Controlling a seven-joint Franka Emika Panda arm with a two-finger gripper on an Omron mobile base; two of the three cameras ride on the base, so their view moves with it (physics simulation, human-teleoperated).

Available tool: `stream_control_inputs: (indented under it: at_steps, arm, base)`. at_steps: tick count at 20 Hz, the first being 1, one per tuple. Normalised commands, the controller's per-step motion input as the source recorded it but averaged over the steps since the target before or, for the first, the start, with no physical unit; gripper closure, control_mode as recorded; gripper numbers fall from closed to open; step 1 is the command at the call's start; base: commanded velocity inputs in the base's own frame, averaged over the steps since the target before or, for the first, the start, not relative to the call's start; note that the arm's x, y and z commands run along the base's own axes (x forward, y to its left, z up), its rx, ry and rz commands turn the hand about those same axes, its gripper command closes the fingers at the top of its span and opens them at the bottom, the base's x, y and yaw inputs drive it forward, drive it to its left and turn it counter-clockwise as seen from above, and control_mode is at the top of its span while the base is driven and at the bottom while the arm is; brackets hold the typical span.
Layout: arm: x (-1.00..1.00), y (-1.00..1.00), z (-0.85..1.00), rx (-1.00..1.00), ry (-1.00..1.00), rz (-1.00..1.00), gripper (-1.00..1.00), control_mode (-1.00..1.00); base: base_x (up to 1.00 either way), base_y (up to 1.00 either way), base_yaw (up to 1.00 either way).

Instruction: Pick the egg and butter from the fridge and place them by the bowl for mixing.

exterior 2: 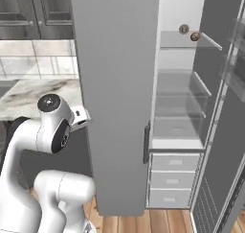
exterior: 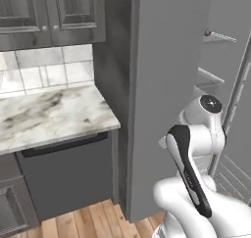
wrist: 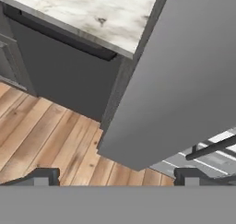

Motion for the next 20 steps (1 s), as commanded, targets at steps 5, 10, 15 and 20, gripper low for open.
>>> stream_control_inputs:
  at_steps: [5,10,15,20]
  arm:
    - [0.00,0.00,0.00,0.00,0.00,0.00,-1.00,1.00]
    - [0.00,0.00,0.00,0.00,0.00,0.00,-1.00,1.00]
    - [0.00,0.00,0.00,0.00,0.00,0.00,-1.00,1.00]
    - [0.00,0.00,0.00,0.00,0.00,0.00,-1.00,1.00]
  base:
    - [-0.11,-0.61,-0.15]
    - [0.00,-0.62,-0.24]
    - [0.00,-0.51,-0.19]
    - [0.01,-0.76,0.01]
